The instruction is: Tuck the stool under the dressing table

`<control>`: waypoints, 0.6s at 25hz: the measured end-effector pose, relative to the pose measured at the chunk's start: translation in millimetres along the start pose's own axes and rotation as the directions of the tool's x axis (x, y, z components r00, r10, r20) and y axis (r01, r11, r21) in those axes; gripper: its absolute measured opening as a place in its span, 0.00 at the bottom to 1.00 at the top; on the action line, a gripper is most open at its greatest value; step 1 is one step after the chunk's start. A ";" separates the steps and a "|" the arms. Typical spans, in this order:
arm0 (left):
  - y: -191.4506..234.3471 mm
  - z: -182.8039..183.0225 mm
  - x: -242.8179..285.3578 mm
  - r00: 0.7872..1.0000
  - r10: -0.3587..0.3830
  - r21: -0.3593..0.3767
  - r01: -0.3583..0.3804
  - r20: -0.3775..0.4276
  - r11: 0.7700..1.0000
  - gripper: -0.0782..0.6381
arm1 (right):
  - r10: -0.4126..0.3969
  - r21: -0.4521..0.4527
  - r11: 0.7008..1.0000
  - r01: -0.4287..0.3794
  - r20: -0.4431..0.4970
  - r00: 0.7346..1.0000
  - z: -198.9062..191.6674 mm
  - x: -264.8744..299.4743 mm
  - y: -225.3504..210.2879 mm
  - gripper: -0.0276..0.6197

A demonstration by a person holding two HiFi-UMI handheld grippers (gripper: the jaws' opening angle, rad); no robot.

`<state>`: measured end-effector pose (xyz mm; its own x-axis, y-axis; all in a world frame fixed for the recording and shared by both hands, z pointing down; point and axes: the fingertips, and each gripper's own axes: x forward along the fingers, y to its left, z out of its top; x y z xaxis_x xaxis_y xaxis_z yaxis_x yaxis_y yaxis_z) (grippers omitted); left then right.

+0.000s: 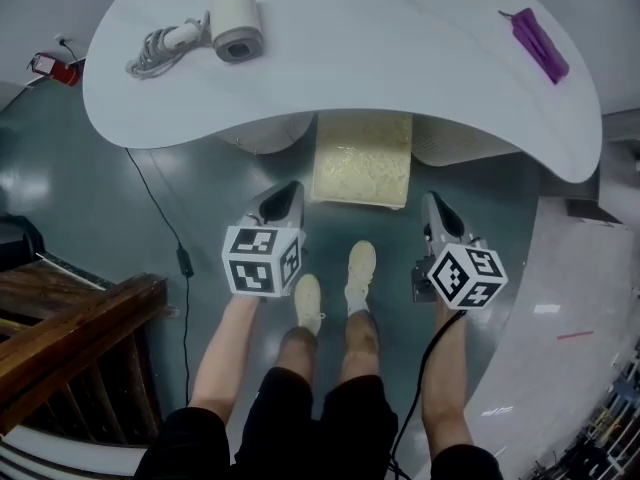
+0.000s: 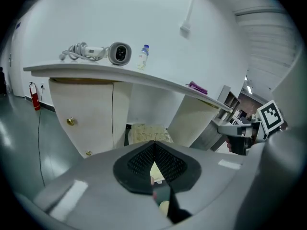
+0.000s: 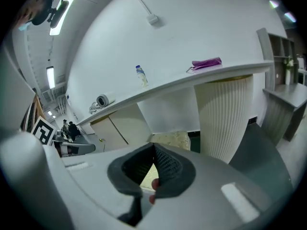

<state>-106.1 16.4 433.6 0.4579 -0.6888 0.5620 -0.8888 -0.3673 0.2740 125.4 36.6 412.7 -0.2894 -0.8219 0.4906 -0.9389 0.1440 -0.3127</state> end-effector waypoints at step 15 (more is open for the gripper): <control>-36.1 97.1 -118.4 0.998 -0.054 0.095 0.051 0.033 0.994 0.12 | -0.042 -0.024 0.999 0.043 0.040 0.998 69.3 -102.1 101.1 0.05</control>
<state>-126.6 50.5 281.4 0.5055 -0.6882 0.5204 -0.8588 -0.4595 0.2265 72.9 96.8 274.6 -0.2420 -0.8488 0.4700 -0.9547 0.1218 -0.2716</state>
